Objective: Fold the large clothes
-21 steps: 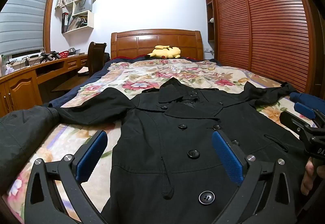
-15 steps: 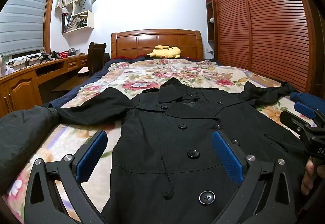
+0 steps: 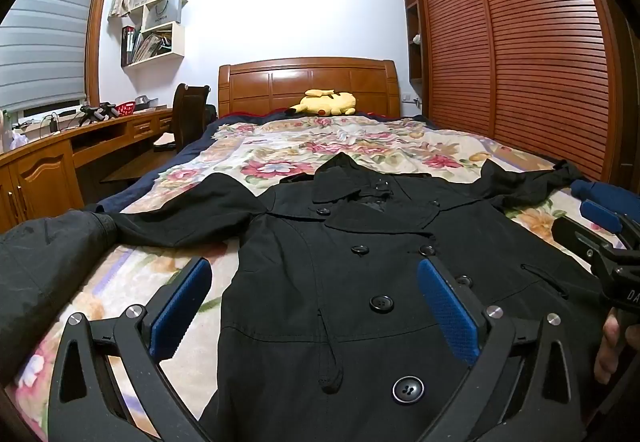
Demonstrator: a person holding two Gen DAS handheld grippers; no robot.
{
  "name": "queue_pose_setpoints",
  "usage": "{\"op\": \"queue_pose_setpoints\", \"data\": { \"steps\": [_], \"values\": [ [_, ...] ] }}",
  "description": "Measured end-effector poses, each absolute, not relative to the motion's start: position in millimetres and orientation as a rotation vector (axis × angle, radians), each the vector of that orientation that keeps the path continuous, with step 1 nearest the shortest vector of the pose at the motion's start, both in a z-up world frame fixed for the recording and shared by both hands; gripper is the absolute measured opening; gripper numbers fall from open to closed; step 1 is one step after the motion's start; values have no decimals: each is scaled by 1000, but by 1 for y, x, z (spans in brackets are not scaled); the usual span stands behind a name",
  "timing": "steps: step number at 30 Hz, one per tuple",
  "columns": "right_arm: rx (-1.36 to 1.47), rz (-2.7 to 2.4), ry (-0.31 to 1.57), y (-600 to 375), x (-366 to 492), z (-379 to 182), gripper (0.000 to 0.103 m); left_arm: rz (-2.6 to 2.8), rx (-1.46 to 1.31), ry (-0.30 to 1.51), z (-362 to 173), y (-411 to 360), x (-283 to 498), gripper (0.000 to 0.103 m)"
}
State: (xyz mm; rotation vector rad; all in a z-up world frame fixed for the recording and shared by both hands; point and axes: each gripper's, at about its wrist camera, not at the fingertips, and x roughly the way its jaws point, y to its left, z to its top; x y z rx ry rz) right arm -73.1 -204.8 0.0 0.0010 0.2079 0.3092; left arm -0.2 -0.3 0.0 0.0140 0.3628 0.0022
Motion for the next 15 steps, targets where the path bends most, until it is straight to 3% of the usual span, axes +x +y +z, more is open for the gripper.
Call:
{"op": "queue_pose_setpoints", "data": {
  "steps": [15],
  "values": [
    [0,311,209,-205,-73,0,103,3,18,363,0,0,0,103]
  ]
}}
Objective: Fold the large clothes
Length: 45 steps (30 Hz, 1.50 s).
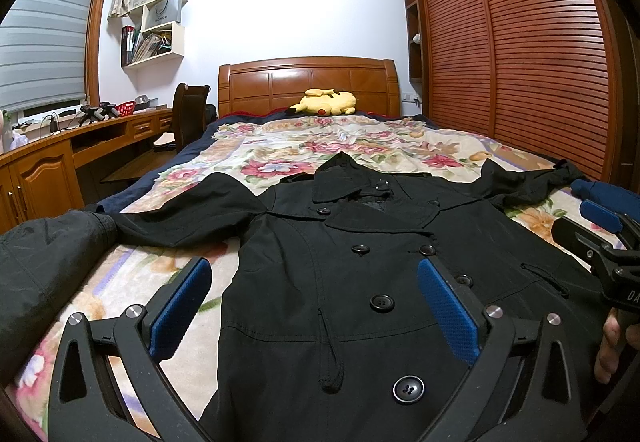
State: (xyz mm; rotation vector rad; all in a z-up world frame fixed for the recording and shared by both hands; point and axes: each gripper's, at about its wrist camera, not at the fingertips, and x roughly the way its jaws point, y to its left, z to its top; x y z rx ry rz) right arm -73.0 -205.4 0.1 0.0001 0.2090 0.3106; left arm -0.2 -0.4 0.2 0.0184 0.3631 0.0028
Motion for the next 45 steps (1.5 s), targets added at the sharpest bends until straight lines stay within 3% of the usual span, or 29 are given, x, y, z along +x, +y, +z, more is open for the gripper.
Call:
{"op": "queue_pose_setpoints", "data": {
  "steps": [27,45],
  "values": [
    [-107,443,204,-176,-43,24,103,168,6,433,8,97,6,103],
    [-146,538,257,-145,28,20,103,208,-37,573,2,174,77,103]
  ]
}}
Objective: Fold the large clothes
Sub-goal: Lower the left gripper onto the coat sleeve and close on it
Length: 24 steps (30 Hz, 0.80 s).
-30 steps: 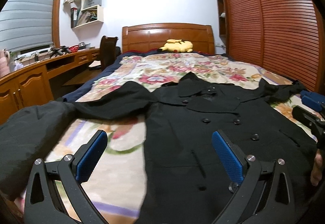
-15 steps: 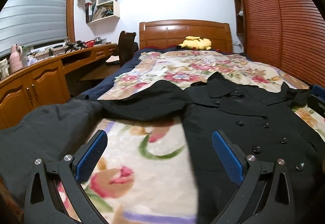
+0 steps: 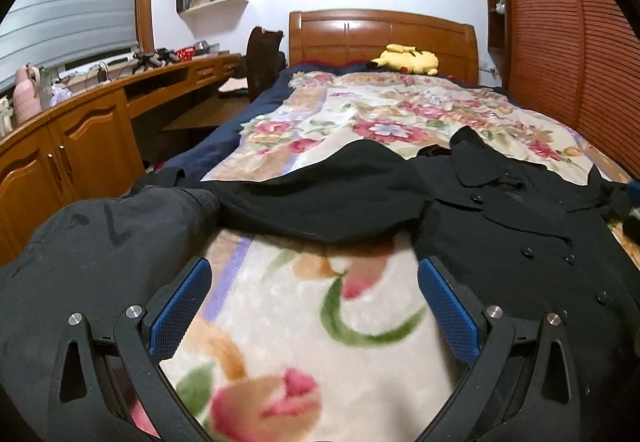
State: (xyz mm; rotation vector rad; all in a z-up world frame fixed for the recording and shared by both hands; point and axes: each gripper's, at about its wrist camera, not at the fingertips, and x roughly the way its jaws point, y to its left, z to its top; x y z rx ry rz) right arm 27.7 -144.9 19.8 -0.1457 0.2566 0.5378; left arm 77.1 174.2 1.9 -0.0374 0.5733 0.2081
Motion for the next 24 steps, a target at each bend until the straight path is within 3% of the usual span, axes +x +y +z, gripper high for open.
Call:
{"op": "queue_pose_setpoints", "data": {
  "steps": [16,19,21,24],
  "values": [
    [-217,571,401,-132,67,8,103,188,-71,709,-17,208,167,103],
    [-222,571,408,-126,64,8,103,171,-111,720,-22,217,179,91],
    [-219,574,412,-125,64,8,103,152,-147,747,-29,223,187,75],
    [-221,576,415,-122,65,7,103,161,-182,780,-39,232,196,65]
  ]
}}
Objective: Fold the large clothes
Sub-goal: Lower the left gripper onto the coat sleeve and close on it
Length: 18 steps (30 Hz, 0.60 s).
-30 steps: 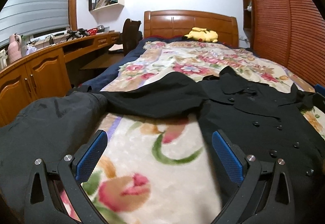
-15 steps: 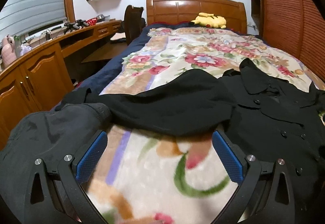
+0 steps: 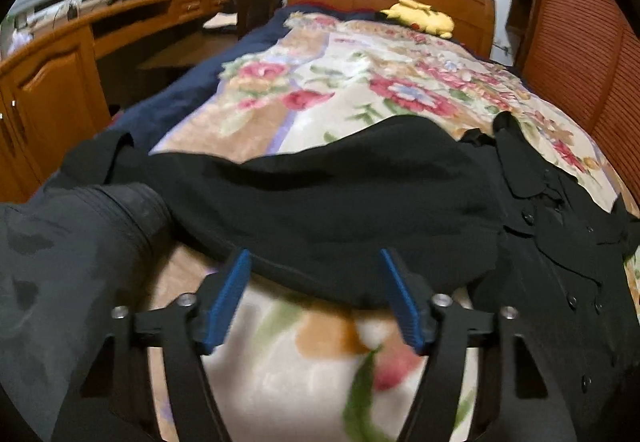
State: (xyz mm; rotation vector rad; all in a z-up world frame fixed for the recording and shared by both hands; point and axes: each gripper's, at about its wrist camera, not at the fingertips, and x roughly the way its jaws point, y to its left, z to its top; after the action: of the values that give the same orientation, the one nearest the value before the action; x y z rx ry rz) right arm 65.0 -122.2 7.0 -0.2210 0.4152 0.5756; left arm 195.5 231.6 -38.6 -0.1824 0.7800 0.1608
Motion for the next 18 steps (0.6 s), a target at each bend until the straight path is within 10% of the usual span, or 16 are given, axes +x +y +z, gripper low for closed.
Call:
{"op": "queue_pose_setpoints", "data": {
  "steps": [16,17,18],
  "values": [
    [-241,568,439,-128,72,2,103,302,-231,880,-68,268,226,54],
    [-239,566,441,-128,74,2,103,295,-245,883,-69,271,228,45],
    [-239,566,443,-128,74,2,103,276,-258,882,-70,273,229,15]
  ]
}}
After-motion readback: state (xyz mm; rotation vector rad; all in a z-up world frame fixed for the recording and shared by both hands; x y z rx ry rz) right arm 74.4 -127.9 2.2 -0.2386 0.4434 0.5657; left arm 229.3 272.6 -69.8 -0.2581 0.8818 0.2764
